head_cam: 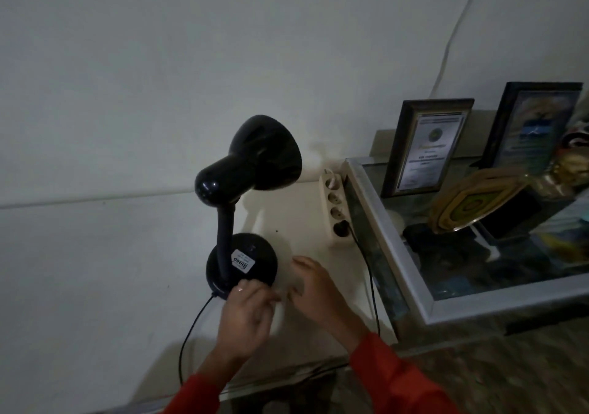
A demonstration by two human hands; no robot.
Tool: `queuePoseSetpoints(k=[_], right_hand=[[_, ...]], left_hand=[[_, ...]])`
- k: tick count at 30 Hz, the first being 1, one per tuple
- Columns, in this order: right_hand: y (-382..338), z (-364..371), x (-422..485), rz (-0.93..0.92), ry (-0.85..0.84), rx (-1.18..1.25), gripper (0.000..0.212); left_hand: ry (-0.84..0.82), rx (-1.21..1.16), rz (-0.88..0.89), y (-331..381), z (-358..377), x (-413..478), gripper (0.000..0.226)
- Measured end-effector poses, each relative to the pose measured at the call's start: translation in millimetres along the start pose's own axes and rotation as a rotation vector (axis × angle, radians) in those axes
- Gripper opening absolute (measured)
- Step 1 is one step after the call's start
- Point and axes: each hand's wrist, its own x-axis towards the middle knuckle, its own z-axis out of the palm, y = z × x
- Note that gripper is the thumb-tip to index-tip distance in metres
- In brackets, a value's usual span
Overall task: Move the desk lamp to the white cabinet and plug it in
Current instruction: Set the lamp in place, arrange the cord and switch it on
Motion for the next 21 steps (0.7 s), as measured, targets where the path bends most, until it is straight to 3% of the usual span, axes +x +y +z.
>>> queuePoseSetpoints(k=[3, 6, 9, 13, 15, 18, 21], right_hand=[[-8, 16, -1, 0.022, -0.041, 0.05, 0.061], [-15, 31, -3, 0.068, -0.056, 0.084, 0.062], [-25, 44, -7, 0.118, -0.007, 0.068, 0.062], [-38, 57, -14, 0.197, 0.037, 0.096, 0.065], [-43, 62, -18, 0.227, 0.057, 0.093, 0.066], [-51, 64, -23, 0.235, 0.137, 0.111, 0.062], [-56, 61, -34, 0.232, 0.29, 0.15, 0.051]], left_hand=[[0.225, -0.003, -0.267, -20, -11, -17, 0.024], [0.21, 0.011, -0.45, -41, -18, -10, 0.058], [0.081, 0.045, -0.433, -59, -24, 7, 0.066], [-0.014, 0.13, -0.325, -72, -31, 18, 0.035], [-0.051, 0.144, -0.271, -74, -34, 19, 0.03], [-0.106, 0.115, -0.261, -77, -41, 18, 0.035], [-0.158, 0.065, -0.328, -79, -47, 8, 0.055]])
